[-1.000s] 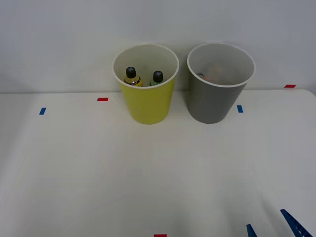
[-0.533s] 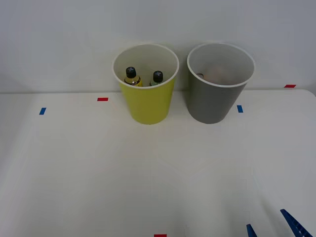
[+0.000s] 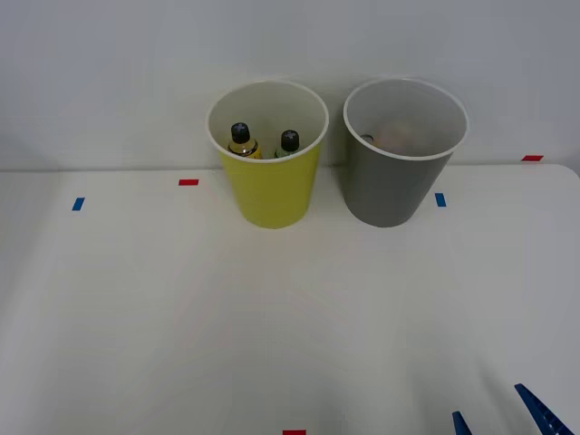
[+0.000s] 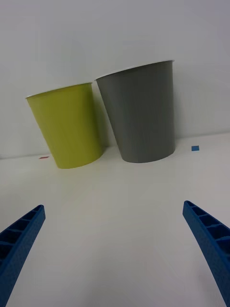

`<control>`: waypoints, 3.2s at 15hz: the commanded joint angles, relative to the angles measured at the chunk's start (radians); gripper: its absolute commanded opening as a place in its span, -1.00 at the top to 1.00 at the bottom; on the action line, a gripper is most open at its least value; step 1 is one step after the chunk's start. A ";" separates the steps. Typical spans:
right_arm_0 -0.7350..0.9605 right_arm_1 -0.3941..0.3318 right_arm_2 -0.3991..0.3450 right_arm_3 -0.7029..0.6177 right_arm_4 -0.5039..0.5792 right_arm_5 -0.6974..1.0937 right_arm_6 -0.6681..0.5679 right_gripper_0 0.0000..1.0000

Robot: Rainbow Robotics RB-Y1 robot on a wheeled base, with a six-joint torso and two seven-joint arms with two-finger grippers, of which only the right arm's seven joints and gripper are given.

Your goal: Put cans in the gray bin, plastic bottles in the light green bin

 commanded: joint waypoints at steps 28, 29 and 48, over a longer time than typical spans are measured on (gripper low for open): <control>0.000 0.000 0.000 0.000 0.000 0.000 0.000 -1.00; 0.000 0.000 0.000 0.000 0.000 0.000 0.000 -1.00; 0.000 0.000 0.000 0.000 0.000 0.000 0.000 -1.00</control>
